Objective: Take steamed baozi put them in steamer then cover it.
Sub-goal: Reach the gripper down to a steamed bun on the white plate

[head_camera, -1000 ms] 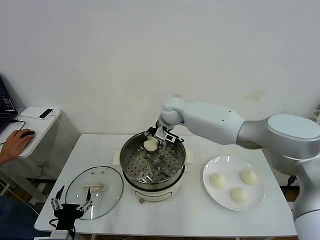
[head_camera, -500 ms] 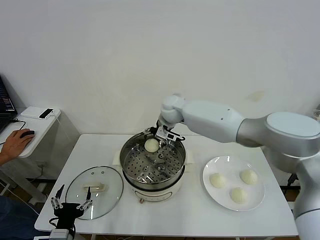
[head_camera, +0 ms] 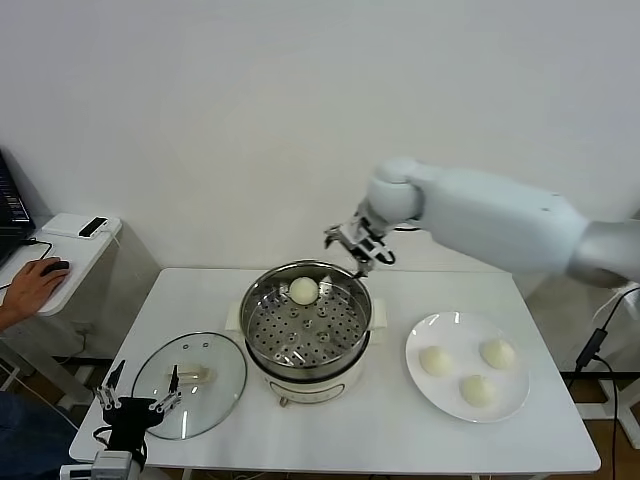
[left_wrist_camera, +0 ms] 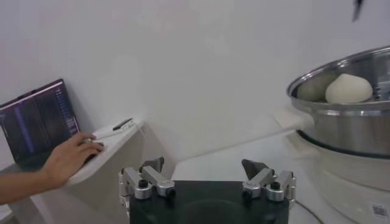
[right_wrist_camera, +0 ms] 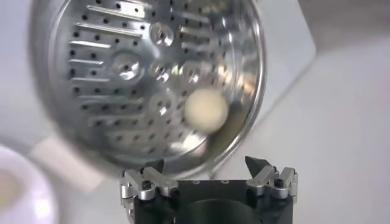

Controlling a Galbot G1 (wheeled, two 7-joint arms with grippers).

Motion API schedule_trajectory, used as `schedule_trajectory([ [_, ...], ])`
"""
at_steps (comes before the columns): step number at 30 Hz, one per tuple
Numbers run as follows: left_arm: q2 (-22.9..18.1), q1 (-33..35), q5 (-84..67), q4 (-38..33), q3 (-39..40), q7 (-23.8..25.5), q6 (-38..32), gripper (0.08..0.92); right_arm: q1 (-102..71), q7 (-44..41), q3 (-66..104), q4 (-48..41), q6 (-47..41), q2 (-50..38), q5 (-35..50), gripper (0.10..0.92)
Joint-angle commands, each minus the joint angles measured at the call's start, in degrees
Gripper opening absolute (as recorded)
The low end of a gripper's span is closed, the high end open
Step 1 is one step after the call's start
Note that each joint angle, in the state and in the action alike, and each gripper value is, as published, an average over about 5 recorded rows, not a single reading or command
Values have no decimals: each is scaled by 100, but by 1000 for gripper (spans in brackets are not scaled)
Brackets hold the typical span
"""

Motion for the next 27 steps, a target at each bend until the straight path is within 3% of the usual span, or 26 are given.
schedule_trajectory([
  [1, 44, -12, -13, 13, 8, 6, 15, 823, -327, -234, 315, 1084, -1228, -1916, 141, 823],
  [10, 162, -87, -69, 185, -106, 12, 20, 823, -1790, -120, 1029, 1451, -1098, -2808, -190, 823],
  [27, 81, 37, -91, 81, -334, 28, 34, 823, -3817, 117, 2016, 407, -1063, -1769, -956, 823],
])
